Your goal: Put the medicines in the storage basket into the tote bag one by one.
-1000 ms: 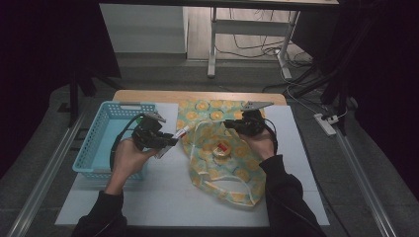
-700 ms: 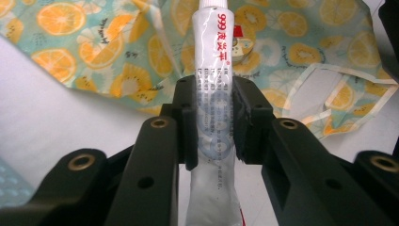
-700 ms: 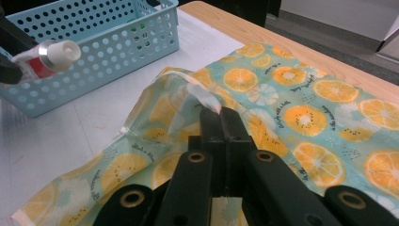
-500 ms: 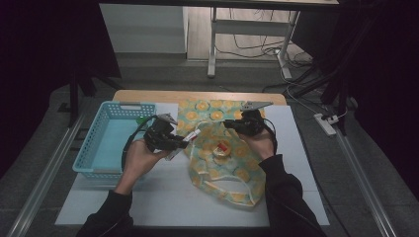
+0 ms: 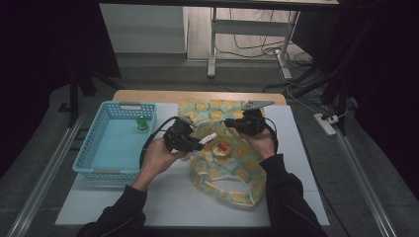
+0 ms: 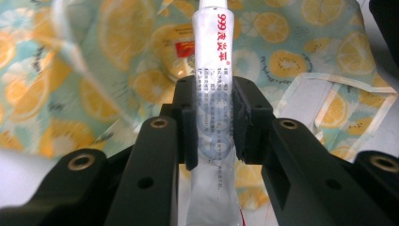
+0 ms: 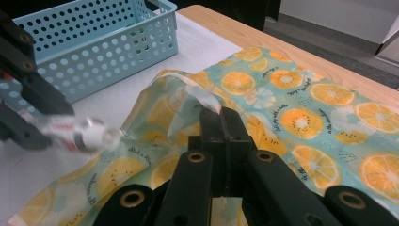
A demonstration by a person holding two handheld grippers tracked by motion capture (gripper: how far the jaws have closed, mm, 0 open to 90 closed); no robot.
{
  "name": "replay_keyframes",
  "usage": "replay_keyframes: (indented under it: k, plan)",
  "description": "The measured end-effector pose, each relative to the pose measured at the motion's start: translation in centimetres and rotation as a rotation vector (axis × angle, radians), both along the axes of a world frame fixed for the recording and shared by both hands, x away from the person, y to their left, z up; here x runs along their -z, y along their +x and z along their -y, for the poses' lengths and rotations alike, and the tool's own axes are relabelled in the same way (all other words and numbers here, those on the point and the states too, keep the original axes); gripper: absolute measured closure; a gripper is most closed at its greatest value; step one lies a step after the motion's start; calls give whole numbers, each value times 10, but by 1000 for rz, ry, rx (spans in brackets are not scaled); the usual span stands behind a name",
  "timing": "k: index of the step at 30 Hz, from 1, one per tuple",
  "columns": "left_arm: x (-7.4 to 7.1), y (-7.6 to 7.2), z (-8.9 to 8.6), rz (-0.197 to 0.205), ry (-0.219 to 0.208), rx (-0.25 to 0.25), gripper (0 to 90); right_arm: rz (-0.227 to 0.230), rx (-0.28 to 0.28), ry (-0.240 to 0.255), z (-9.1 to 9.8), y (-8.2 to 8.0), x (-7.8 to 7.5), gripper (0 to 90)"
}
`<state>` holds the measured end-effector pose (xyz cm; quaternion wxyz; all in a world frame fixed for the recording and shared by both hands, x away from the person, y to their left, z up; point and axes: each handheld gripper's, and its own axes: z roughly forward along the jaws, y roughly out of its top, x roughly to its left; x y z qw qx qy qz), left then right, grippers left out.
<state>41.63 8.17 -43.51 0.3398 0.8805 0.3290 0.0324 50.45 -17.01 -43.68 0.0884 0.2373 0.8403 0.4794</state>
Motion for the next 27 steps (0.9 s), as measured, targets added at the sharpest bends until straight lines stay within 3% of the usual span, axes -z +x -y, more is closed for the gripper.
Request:
replay_keyframes:
  k: [9, 19, 27]
  plan:
    - [8, 13, 24, -17, -10, 22, 728, 1, 6, 5, 3, 1, -1, 900]
    - [19, 28, 53, -7, 30, 43, 727, 1, 10, 11, 3, 0, -2, 900]
    - [28, 40, 65, -4, 45, 38, 727, 1, 11, 12, 2, 0, -2, 900]
